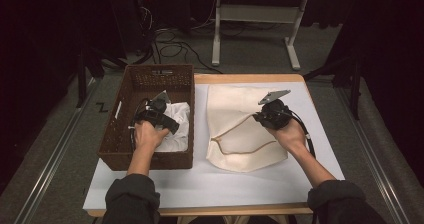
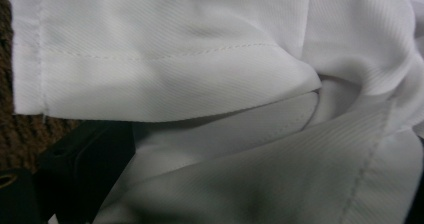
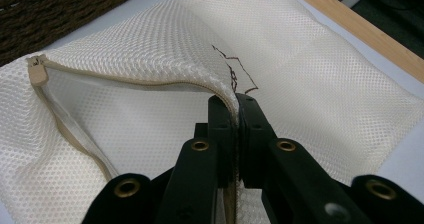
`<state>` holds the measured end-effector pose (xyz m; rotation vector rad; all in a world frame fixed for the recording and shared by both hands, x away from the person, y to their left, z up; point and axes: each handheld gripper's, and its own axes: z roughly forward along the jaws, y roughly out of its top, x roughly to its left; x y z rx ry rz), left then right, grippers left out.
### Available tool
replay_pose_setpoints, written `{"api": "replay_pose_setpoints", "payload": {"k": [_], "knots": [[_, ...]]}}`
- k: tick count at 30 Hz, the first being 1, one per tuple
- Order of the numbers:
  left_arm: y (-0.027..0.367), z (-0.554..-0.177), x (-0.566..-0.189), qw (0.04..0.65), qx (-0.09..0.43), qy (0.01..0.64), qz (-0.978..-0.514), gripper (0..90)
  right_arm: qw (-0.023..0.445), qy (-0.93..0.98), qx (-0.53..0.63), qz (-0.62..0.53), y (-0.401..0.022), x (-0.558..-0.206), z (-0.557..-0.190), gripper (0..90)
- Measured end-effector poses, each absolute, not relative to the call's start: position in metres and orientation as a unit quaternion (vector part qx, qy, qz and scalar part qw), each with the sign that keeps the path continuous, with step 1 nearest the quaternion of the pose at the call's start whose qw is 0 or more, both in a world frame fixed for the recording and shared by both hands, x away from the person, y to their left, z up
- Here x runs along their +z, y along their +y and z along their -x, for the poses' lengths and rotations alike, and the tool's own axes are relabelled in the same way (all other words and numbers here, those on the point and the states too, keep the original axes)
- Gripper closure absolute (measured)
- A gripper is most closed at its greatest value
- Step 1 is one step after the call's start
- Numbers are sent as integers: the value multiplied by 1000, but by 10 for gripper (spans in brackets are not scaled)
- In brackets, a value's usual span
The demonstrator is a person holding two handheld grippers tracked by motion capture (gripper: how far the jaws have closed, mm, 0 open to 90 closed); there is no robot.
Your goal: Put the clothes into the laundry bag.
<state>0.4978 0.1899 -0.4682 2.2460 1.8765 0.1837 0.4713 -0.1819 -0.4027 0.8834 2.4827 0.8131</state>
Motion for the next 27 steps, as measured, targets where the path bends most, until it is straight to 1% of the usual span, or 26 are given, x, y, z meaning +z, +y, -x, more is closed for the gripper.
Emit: {"api": "replay_pose_setpoints", "payload": {"k": [3,9,14,15,16,17,18,19,20,21,22,24,25,27], "knots": [[189,-497,-470,104,61,637,-761,30,190,884,289,-313,-181,-404,-472,872],[187,-497,-472,99,58,631,-767,75,191,886,286,-312,-179,-405,-471,872],[183,-496,-475,97,59,626,-772,152,191,883,289,-316,-180,-406,-472,872],[183,-496,-475,96,60,626,-772,183,191,883,289,-317,-180,-406,-472,872],[182,-496,-474,93,59,624,-774,183,191,883,289,-317,-180,-406,-472,872],[181,-496,-474,92,59,625,-773,201,191,883,290,-316,-180,-406,-471,871],[178,-496,-473,86,60,622,-776,249,190,883,291,-316,-180,-406,-471,871],[178,-496,-473,86,60,622,-776,272,190,883,291,-316,-180,-406,-471,871],[176,-497,-473,83,61,623,-776,272,190,883,291,-315,-181,-407,-471,871],[175,-497,-472,80,62,621,-777,314,188,884,291,-315,-181,-408,-471,871],[174,-496,-471,76,62,618,-780,383,188,882,293,-318,-182,-409,-472,871],[174,-496,-470,75,63,616,-782,443,185,882,293,-321,-183,-410,-472,871],[174,-496,-469,75,62,615,-782,443,185,882,293,-321,-183,-410,-472,871],[174,-495,-467,78,61,613,-784,503,186,883,292,-318,-183,-410,-472,871]]}}
